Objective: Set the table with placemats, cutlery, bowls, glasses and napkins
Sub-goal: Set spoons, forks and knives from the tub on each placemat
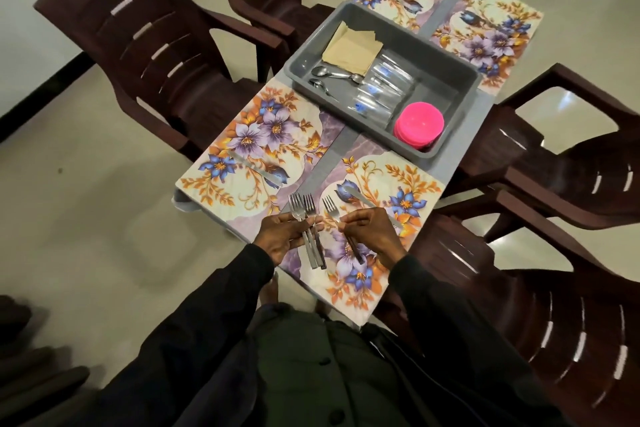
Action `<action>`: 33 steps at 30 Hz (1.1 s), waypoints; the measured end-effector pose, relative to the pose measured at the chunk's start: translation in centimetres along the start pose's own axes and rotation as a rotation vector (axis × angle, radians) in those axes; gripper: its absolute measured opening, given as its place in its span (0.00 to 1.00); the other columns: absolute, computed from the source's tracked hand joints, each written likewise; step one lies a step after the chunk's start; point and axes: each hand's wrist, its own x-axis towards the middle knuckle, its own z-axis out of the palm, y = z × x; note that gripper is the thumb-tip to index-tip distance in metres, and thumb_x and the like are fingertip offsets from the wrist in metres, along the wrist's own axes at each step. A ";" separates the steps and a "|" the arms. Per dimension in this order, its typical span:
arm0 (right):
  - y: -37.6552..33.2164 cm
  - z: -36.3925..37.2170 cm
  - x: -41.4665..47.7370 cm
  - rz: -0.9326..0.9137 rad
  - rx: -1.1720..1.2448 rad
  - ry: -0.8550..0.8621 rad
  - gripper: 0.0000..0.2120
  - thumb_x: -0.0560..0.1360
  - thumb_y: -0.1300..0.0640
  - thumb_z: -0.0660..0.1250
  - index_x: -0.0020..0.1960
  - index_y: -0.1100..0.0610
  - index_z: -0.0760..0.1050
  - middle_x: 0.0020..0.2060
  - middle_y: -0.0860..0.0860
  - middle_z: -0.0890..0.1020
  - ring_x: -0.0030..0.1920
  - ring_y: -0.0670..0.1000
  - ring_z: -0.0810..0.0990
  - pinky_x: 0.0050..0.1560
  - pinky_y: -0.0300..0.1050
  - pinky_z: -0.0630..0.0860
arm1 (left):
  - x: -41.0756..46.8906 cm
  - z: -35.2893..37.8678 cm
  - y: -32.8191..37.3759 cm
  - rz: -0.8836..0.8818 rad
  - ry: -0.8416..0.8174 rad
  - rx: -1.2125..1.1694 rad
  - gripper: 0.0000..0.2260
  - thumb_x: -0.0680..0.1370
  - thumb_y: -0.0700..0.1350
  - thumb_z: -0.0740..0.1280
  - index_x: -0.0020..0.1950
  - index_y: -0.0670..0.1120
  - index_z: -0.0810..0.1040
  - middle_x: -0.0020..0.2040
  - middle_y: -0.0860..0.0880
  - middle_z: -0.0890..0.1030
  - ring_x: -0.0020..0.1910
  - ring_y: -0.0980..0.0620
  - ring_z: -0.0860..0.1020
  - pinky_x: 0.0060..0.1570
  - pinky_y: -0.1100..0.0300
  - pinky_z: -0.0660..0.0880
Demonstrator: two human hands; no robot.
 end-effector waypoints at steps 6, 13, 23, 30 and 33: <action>4.5 0.8 -0.3 -0.002 -0.193 -0.002 0.02 0.71 0.68 0.74 0.43 0.64 0.85 0.37 0.53 0.86 0.37 0.44 0.82 0.42 0.36 0.77 | -0.8 -3.9 -1.6 0.053 0.123 -0.061 0.10 0.77 0.33 0.72 0.58 0.35 0.83 0.56 0.38 0.86 0.50 0.43 0.86 0.56 0.51 0.82; 9.9 5.1 -2.0 0.087 -0.408 -0.040 0.05 0.69 0.67 0.74 0.39 0.59 0.86 0.38 0.48 0.85 0.40 0.42 0.81 0.43 0.37 0.76 | -3.4 -9.6 -3.5 0.063 0.123 -0.160 0.19 0.75 0.36 0.72 0.65 0.35 0.78 0.60 0.38 0.84 0.56 0.42 0.85 0.54 0.54 0.82; 11.6 8.6 -2.9 0.088 -0.491 0.044 0.05 0.70 0.65 0.76 0.38 0.56 0.85 0.35 0.48 0.84 0.38 0.44 0.81 0.42 0.38 0.75 | -7.0 -14.8 -6.3 0.073 0.152 -0.233 0.17 0.77 0.34 0.71 0.66 0.34 0.77 0.60 0.36 0.84 0.57 0.41 0.85 0.51 0.54 0.84; 11.9 10.6 -2.9 0.022 -0.591 0.125 0.03 0.72 0.61 0.74 0.42 0.55 0.87 0.41 0.51 0.87 0.44 0.51 0.83 0.47 0.44 0.78 | -8.7 -16.6 -6.7 0.091 0.171 -0.266 0.26 0.73 0.36 0.73 0.70 0.33 0.74 0.59 0.37 0.84 0.58 0.41 0.84 0.49 0.54 0.83; 11.8 11.2 -2.9 0.001 -0.614 0.143 0.03 0.72 0.60 0.74 0.44 0.56 0.87 0.42 0.51 0.87 0.45 0.52 0.84 0.46 0.44 0.78 | -9.1 -17.3 -6.8 0.105 0.174 -0.278 0.27 0.73 0.37 0.74 0.71 0.35 0.74 0.58 0.37 0.85 0.58 0.41 0.85 0.51 0.54 0.84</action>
